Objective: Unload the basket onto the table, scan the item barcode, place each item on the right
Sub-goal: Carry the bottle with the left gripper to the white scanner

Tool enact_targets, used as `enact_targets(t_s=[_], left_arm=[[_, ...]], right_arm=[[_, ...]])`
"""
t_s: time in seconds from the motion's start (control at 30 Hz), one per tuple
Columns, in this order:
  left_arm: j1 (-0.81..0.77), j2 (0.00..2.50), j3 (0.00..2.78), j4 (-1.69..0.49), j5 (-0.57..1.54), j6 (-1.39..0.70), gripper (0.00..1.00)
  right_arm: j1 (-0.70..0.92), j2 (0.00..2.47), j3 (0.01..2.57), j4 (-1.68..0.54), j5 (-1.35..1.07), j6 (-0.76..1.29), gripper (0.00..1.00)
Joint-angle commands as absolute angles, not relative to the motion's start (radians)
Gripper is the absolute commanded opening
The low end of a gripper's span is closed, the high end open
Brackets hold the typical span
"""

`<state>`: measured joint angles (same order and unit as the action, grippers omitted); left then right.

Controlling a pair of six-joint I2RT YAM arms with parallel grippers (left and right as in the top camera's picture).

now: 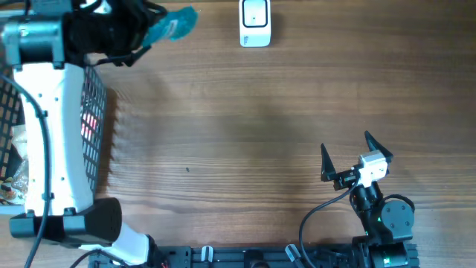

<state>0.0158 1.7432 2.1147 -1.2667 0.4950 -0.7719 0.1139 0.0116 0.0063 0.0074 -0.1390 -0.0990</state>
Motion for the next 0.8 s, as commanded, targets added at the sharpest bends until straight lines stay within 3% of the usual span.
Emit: enact_targets(t_s=[0.0, 0.77], left_arm=[[-0.052, 1.788, 2.147, -1.279, 0.427, -0.775, 0.67], [-0.389, 2.257, 2.145, -1.320, 0.223, -0.770, 0.67]], right_arm=[[0.110, 0.005, 0.005, 0.011, -0.155, -0.105, 1.00], [0.110, 0.005, 0.005, 0.011, -0.155, -0.105, 1.00]])
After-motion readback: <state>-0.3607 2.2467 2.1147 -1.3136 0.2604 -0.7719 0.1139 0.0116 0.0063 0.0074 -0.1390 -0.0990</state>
